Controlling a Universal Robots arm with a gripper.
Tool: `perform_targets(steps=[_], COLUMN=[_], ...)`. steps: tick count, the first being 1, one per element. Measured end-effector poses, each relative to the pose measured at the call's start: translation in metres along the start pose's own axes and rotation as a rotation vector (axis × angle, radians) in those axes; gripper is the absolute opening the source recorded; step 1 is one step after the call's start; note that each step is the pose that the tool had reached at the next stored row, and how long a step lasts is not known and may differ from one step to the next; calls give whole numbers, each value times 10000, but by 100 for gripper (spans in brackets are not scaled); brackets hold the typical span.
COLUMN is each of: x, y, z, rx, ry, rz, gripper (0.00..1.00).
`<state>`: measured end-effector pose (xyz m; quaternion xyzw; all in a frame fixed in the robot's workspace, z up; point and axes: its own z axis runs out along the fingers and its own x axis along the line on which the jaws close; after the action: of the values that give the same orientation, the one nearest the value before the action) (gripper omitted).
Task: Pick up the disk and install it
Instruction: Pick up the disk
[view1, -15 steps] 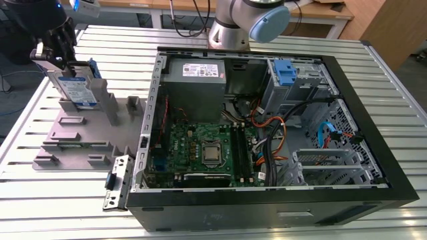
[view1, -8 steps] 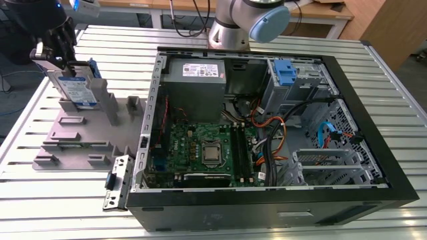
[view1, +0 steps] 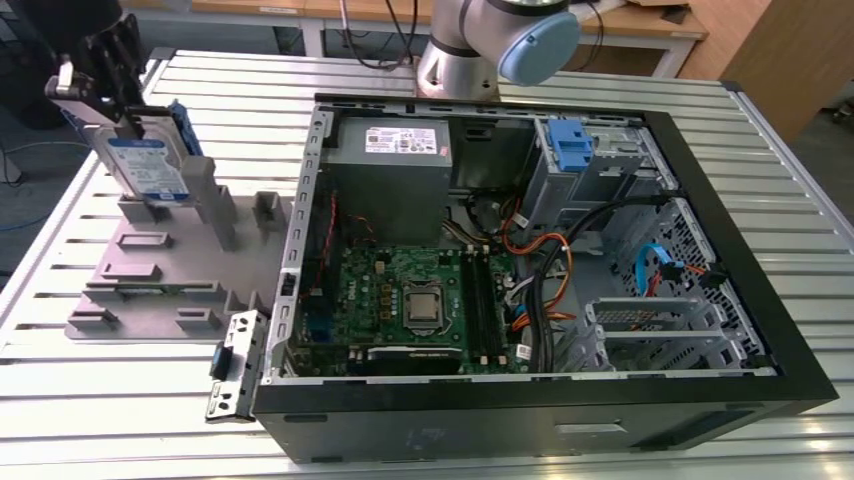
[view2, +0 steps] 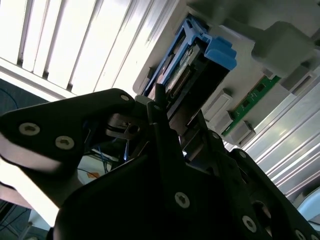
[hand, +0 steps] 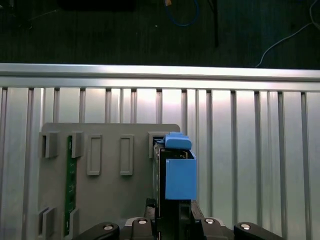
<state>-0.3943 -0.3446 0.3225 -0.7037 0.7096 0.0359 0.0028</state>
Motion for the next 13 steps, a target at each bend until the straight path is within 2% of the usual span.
perform_targets(steps=[3,13], x=[-5,-6], y=[4,5], z=[-95,-105], rx=[-1,-1], ry=[0,0], rz=[0,-1], gripper=[35,35])
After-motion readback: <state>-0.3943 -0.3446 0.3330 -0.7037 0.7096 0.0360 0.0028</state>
